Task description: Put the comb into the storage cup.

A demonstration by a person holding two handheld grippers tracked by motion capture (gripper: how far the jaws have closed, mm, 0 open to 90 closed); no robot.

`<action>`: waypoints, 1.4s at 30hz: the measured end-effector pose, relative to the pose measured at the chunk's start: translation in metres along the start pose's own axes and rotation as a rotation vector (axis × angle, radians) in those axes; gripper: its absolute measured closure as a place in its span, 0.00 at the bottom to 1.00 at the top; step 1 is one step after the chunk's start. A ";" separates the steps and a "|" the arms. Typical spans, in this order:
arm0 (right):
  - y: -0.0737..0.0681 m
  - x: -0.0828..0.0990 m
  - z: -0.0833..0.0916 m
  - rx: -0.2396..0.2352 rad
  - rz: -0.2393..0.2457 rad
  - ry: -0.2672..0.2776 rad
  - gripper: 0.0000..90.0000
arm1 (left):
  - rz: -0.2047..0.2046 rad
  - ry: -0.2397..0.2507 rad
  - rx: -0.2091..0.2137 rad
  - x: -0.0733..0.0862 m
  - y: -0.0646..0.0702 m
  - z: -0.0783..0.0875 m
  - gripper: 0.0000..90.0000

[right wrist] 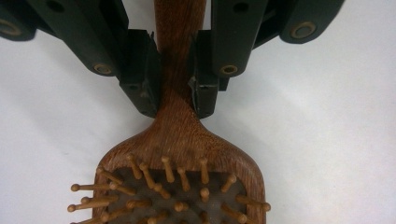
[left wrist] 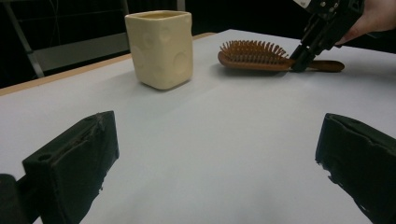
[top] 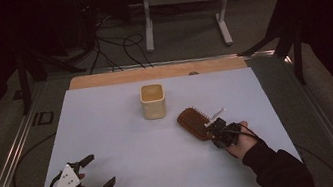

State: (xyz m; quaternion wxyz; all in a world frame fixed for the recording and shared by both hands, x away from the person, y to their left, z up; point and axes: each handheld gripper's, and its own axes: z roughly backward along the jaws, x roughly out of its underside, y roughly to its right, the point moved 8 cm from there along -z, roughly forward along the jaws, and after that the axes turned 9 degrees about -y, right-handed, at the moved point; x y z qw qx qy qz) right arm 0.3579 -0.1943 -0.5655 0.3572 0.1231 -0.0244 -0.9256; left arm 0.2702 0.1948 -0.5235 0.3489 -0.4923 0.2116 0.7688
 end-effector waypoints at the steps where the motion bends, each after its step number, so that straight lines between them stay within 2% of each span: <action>1: 0.001 0.000 0.001 -0.004 -0.013 0.014 0.82 | 0.000 0.000 0.000 0.000 0.000 0.000 0.00; 6: 0.003 0.002 0.005 -0.024 -0.042 0.059 0.82 | 0.000 -0.002 -0.001 0.000 0.000 -0.001 0.00; 7: 0.002 0.002 0.005 -0.036 -0.061 0.079 0.82 | 0.000 -0.003 -0.001 0.000 0.000 -0.001 0.00; 13: 0.000 0.003 0.007 -0.059 -0.093 0.118 0.82 | 0.000 -0.006 -0.002 0.001 0.000 -0.001 0.00; 19: 0.000 0.004 0.012 -0.068 -0.121 0.171 0.82 | 0.003 -0.005 -0.002 0.000 0.000 -0.001 0.00; 24: -0.002 0.004 0.019 -0.067 -0.133 0.226 0.82 | 0.006 -0.005 -0.003 0.000 -0.001 -0.001 0.00; 27: -0.003 0.002 0.024 -0.042 -0.131 0.250 0.82 | 0.009 -0.005 -0.004 0.000 -0.001 -0.001 0.00; 31: -0.004 -0.001 0.030 -0.036 -0.134 0.283 0.82 | 0.014 -0.005 -0.016 0.000 -0.003 -0.001 0.00; 34: -0.005 -0.003 0.035 -0.033 -0.133 0.309 0.82 | 0.025 -0.006 -0.027 0.000 -0.005 -0.001 0.00; 42: -0.008 -0.006 0.045 -0.037 -0.138 0.384 0.82 | 0.027 -0.006 -0.021 -0.001 -0.004 -0.001 0.00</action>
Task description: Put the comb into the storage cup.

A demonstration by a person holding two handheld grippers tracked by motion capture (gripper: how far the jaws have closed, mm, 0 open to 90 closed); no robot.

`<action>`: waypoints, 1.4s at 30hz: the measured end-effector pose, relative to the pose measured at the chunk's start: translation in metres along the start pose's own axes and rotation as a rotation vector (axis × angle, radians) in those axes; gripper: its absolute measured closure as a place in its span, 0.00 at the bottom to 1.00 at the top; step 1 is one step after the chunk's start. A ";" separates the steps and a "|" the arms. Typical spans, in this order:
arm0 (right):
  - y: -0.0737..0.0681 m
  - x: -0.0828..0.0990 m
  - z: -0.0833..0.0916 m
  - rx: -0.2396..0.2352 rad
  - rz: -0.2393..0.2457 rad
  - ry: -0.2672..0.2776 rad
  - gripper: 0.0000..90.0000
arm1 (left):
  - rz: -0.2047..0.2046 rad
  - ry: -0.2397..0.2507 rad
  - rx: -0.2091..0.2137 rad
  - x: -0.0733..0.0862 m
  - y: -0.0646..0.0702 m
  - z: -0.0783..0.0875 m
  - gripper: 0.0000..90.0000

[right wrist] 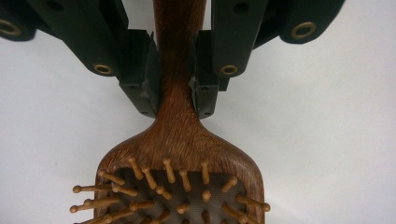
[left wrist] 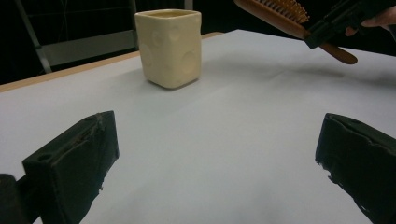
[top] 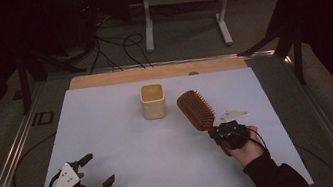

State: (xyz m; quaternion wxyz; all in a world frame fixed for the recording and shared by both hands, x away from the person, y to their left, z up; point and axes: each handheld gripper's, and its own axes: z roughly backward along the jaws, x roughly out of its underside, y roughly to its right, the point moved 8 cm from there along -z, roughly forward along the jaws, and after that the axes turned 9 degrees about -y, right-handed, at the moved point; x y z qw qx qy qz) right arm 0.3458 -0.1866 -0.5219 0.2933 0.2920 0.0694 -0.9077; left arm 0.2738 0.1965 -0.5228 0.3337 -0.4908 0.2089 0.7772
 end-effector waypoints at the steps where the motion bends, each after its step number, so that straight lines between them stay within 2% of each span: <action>1: 0.000 0.000 0.001 0.001 0.000 0.002 0.82 | -0.003 -0.001 -0.001 0.000 0.000 0.000 0.00; 8: -0.007 -0.003 0.007 0.010 0.013 0.061 0.82 | 0.008 0.006 0.000 -0.004 0.001 0.001 0.00; 12: -0.011 -0.006 0.012 0.004 0.021 0.099 0.82 | 0.005 0.010 0.004 -0.006 0.002 0.001 0.00; 17: -0.015 -0.009 0.017 0.020 0.028 0.153 0.82 | 0.000 0.016 -0.002 -0.009 0.002 0.002 0.00; 22: -0.018 -0.015 0.027 0.004 0.034 0.233 0.82 | 0.003 0.014 0.014 -0.017 0.005 0.000 0.00; 24: -0.018 -0.016 0.030 -0.022 0.024 0.254 0.82 | 0.001 0.014 0.025 -0.022 0.005 -0.001 0.00; 29: -0.020 -0.016 0.029 -0.026 0.019 0.255 0.82 | 0.011 0.027 0.039 -0.035 0.003 -0.002 0.00; 30: -0.021 -0.015 0.028 -0.024 0.019 0.257 0.82 | 0.016 0.035 0.046 -0.043 0.002 -0.003 0.00; 33: -0.023 -0.015 0.027 -0.026 0.023 0.255 0.82 | 0.015 0.041 0.052 -0.055 0.001 -0.002 0.00; 42: -0.024 -0.014 0.024 -0.028 0.016 0.261 0.82 | 0.008 0.040 0.036 -0.089 -0.005 -0.003 0.00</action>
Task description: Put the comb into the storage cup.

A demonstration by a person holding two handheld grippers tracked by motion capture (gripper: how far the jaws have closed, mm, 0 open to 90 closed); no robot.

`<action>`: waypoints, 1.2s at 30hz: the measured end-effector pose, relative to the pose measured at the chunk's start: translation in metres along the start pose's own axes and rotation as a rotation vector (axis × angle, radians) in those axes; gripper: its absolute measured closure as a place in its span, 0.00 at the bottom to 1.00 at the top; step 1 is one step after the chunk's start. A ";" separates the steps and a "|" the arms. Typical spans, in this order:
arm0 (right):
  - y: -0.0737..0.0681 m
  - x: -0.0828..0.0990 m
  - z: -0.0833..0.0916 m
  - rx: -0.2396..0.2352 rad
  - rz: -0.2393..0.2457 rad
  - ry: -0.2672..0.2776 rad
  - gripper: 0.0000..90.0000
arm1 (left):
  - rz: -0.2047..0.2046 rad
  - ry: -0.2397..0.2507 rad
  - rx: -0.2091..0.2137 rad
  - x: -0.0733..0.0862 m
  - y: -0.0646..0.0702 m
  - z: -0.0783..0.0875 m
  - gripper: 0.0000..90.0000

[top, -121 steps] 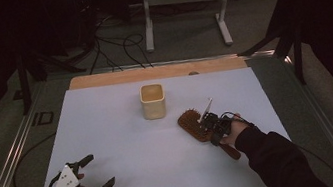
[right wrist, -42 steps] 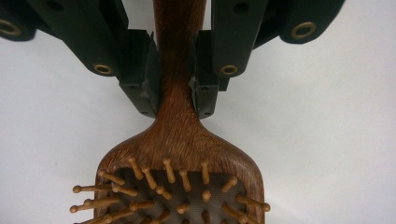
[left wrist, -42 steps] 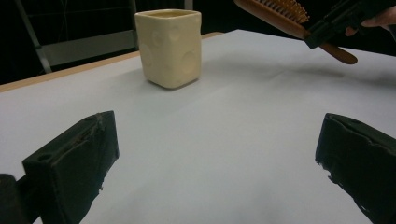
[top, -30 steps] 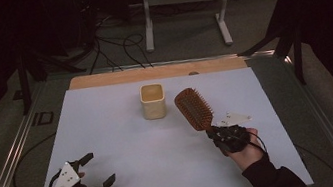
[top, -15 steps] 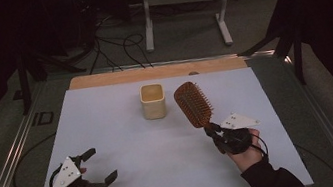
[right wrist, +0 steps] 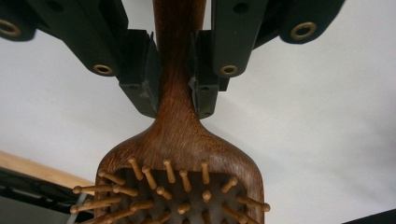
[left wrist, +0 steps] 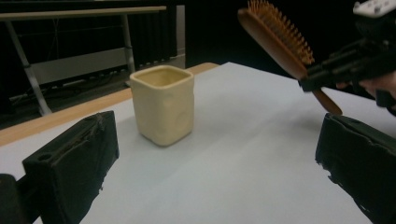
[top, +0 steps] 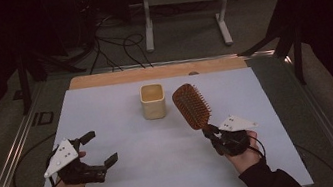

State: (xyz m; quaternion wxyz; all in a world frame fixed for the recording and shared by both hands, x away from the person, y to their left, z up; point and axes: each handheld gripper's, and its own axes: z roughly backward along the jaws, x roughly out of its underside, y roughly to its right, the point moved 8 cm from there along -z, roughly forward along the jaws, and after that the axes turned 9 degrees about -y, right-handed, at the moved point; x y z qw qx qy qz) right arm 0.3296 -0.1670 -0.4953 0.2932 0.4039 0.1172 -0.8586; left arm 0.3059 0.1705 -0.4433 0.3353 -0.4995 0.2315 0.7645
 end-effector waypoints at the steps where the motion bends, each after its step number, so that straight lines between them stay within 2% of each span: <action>1: 0.000 0.000 0.000 0.000 -0.001 0.002 0.82 | -0.003 -0.001 -0.003 -0.003 0.000 -0.001 0.00; 4: 0.000 0.000 0.000 -0.001 -0.002 0.002 0.82 | -0.003 -0.007 -0.009 -0.012 -0.002 -0.005 0.00; 12: -0.001 0.000 0.000 -0.002 -0.001 0.002 0.82 | -0.012 -0.028 0.010 -0.029 0.001 -0.018 0.00; 14: -0.001 0.000 0.000 -0.002 0.000 0.001 0.82 | -0.014 -0.041 0.033 -0.038 0.005 -0.024 0.00; 17: -0.001 0.000 0.000 -0.001 0.000 0.001 0.82 | -0.021 -0.049 0.038 -0.044 0.007 -0.028 0.00; 24: -0.002 -0.001 0.001 0.001 0.005 0.002 0.82 | -0.025 -0.073 0.080 -0.063 0.016 -0.040 0.00; 26: -0.002 -0.002 0.001 0.001 0.005 0.006 0.82 | -0.021 -0.086 0.098 -0.070 0.019 -0.046 0.00; 29: -0.002 -0.002 0.001 0.002 0.008 0.010 0.82 | -0.012 -0.091 0.096 -0.075 0.021 -0.051 0.00; 30: -0.003 -0.003 0.002 -0.001 0.004 0.010 0.82 | 0.005 -0.097 0.100 -0.079 0.021 -0.055 0.00; 36: -0.004 -0.003 0.002 -0.002 0.011 0.008 0.82 | 0.036 -0.103 0.129 -0.091 0.027 -0.069 0.00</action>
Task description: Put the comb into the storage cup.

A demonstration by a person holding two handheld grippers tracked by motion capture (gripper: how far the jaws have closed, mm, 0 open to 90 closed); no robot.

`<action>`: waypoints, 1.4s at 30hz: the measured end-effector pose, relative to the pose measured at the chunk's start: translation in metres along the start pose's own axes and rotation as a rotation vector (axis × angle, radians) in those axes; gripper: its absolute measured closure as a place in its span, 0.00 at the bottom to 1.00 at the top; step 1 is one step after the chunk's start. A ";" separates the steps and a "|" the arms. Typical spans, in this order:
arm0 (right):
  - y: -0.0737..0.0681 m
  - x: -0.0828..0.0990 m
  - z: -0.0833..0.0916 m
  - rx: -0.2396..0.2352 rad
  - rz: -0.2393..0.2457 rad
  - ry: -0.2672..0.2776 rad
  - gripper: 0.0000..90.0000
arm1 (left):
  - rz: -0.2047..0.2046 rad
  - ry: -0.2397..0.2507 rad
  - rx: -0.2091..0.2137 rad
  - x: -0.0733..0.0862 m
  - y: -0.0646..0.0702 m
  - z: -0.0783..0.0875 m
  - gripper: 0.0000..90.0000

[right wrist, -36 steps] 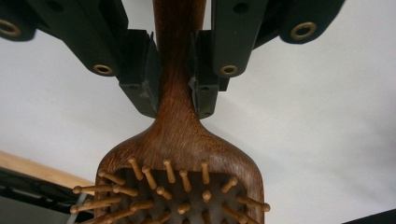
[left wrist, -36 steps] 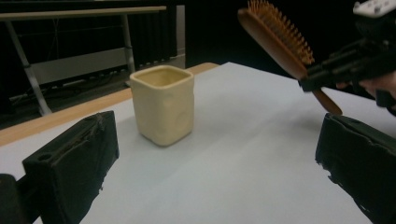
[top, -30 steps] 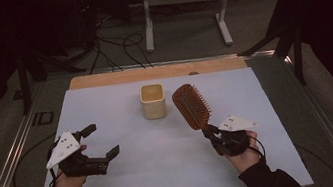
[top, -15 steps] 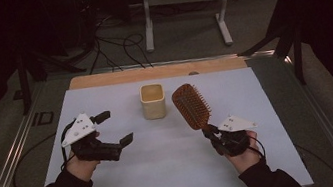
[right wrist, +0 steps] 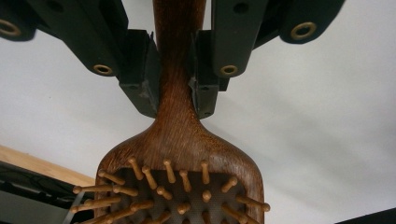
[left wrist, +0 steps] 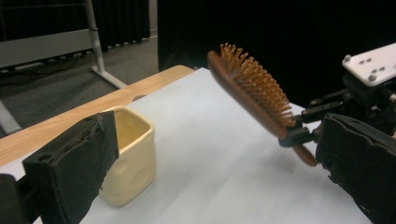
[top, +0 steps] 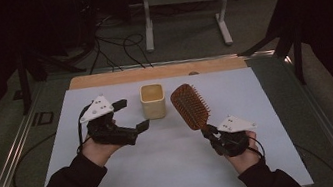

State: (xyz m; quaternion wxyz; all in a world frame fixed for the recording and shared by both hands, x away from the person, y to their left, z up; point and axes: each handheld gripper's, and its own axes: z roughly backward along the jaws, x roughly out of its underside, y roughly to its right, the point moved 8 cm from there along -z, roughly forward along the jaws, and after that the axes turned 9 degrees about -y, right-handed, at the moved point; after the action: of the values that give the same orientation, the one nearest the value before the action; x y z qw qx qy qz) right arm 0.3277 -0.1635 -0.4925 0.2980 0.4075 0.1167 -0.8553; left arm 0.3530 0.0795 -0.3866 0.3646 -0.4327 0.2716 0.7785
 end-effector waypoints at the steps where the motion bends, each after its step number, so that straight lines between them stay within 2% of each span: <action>1: 0.000 0.000 0.000 0.000 0.000 0.000 0.82 | 0.000 0.000 0.000 0.000 0.000 0.000 0.00; 5: 0.000 0.000 0.000 0.003 -0.002 0.005 0.82 | 0.019 -0.004 0.006 -0.008 0.003 -0.010 0.00; 6: 0.000 0.000 0.000 0.001 -0.001 0.006 0.82 | 0.028 -0.010 0.021 -0.011 0.005 -0.015 0.00; 8: 0.000 0.000 0.000 0.004 0.007 0.005 0.82 | 0.026 -0.017 0.018 -0.013 0.007 -0.019 0.00; 10: -0.001 0.000 0.000 0.001 0.006 0.004 0.82 | 0.026 -0.025 0.034 -0.016 0.010 -0.024 0.00; 13: -0.001 0.000 0.000 -0.001 0.008 0.002 0.82 | 0.029 -0.034 0.020 -0.019 0.012 -0.033 0.00; 19: -0.001 0.000 0.000 -0.002 0.007 0.003 0.82 | 0.055 -0.044 0.053 -0.025 0.019 -0.052 0.00; 29: 0.000 -0.001 0.001 -0.001 0.002 0.011 0.82 | 0.067 -0.074 0.101 -0.030 0.035 -0.084 0.00; 35: 0.000 -0.001 0.002 -0.002 0.001 0.012 0.82 | 0.133 -0.091 0.110 -0.029 0.033 -0.101 0.00; 40: 0.000 -0.001 0.002 -0.004 0.004 0.013 0.82 | 0.220 -0.097 0.169 -0.025 0.031 -0.115 0.00; 41: 0.000 -0.001 0.001 0.000 0.007 0.012 0.82 | 0.242 -0.101 0.173 -0.024 0.030 -0.117 0.00; 42: 0.000 -0.001 0.001 -0.001 0.007 0.012 0.82 | 0.282 -0.102 0.190 -0.023 0.029 -0.120 0.00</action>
State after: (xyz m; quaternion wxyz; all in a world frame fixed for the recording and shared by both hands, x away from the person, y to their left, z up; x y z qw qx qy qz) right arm 0.3271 -0.1638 -0.4910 0.3004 0.4131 0.1176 -0.8516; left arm 0.3953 -0.0338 -0.4208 0.3044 -0.3139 0.3830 0.8137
